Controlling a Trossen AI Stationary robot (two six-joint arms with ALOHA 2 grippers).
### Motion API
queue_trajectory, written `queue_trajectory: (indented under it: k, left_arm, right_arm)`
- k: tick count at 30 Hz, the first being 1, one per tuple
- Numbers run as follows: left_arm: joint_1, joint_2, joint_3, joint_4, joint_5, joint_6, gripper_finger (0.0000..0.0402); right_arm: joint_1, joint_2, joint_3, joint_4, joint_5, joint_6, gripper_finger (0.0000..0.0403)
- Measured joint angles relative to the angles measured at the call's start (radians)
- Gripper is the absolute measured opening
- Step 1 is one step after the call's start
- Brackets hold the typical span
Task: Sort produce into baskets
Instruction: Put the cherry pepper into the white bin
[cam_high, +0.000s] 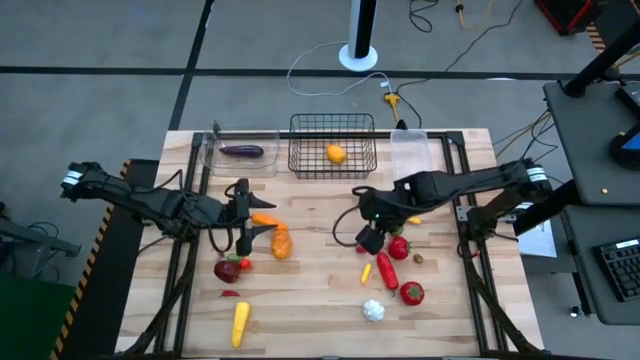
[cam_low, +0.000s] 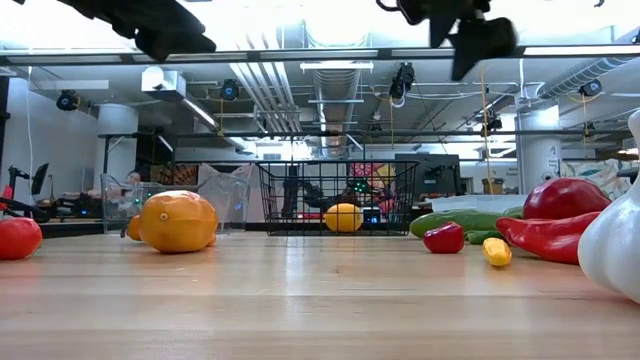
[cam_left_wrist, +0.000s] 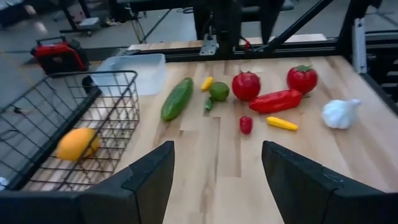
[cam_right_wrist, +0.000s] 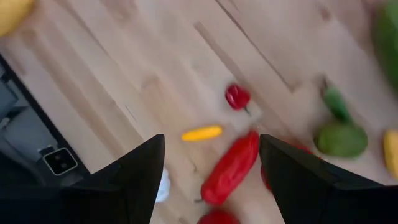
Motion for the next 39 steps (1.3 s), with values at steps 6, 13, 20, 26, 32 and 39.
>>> queue_trajectory:
  k: [6, 13, 20, 26, 32, 39]
  left_arm:
    - [0.001, 0.000, 0.000, 0.000, -0.006, 0.087, 0.0224]
    - [0.001, 0.001, 0.000, 0.018, -0.021, 0.180, 0.0224]
    - [0.001, -0.003, 0.000, 0.015, -0.020, 0.213, 0.0224]
    - [0.001, -0.012, 0.000, 0.003, 0.077, 0.229, 0.0224]
    - [0.000, -0.021, 0.000, -0.001, 0.119, 0.192, 0.0216]
    - [0.000, -0.023, -0.001, 0.003, 0.119, 0.156, 0.0204]
  right_arm:
    - [0.044, 0.027, 0.000, -0.055, 0.001, 0.131, 0.0251]
    - [0.089, 0.081, 0.000, -0.076, -0.048, 0.118, 0.0251]
    - [0.102, 0.161, 0.000, -0.076, -0.060, -0.148, 0.0251]
    - [0.101, 0.227, 0.000, -0.073, 0.043, -0.362, 0.0251]
    - [0.100, 0.278, 0.000, -0.004, 0.120, -0.531, 0.0251]
    - [0.100, 0.336, 0.000, 0.070, 0.150, -0.636, 0.0251]
